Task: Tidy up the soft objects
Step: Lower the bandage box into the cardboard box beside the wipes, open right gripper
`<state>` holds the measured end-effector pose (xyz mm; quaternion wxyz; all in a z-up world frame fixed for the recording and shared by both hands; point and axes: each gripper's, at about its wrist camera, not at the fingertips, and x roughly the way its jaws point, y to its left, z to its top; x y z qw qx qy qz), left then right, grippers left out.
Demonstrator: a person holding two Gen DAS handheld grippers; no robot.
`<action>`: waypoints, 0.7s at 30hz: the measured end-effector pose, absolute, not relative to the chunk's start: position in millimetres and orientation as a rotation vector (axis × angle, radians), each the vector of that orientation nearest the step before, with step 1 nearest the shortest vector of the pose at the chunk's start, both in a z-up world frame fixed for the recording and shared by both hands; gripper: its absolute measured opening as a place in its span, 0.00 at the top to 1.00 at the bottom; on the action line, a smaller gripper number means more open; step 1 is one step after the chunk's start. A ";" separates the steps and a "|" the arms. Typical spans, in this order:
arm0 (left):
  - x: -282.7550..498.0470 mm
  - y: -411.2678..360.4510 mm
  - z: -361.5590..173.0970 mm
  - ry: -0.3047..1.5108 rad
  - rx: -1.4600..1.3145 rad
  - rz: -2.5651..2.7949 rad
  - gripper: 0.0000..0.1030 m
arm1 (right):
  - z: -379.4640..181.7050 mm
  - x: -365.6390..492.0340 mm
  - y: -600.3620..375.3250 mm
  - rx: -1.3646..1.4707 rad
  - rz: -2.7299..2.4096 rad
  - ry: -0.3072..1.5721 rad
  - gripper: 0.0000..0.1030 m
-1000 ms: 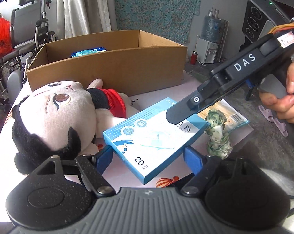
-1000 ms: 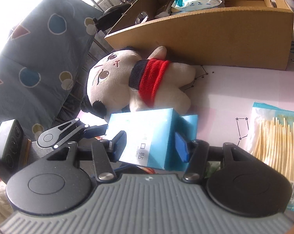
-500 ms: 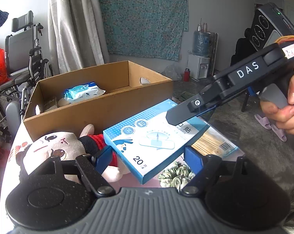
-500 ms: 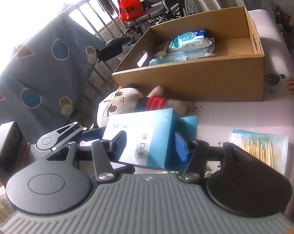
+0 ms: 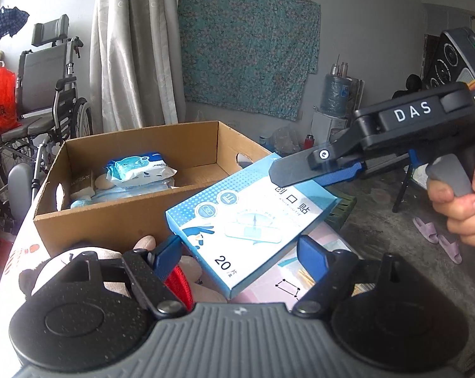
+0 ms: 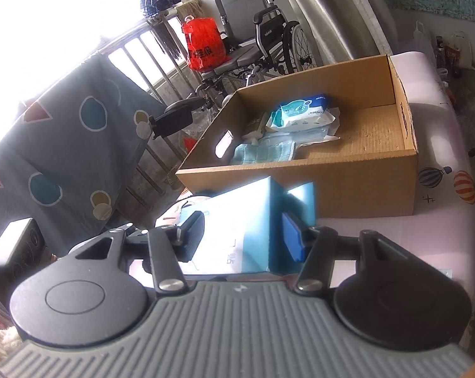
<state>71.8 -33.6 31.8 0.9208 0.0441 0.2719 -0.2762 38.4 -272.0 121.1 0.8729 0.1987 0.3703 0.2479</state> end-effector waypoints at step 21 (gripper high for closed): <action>282.8 -47.2 43.8 0.729 0.163 -0.628 0.18 | 89.4 257.5 -272.5 0.479 0.434 0.886 0.48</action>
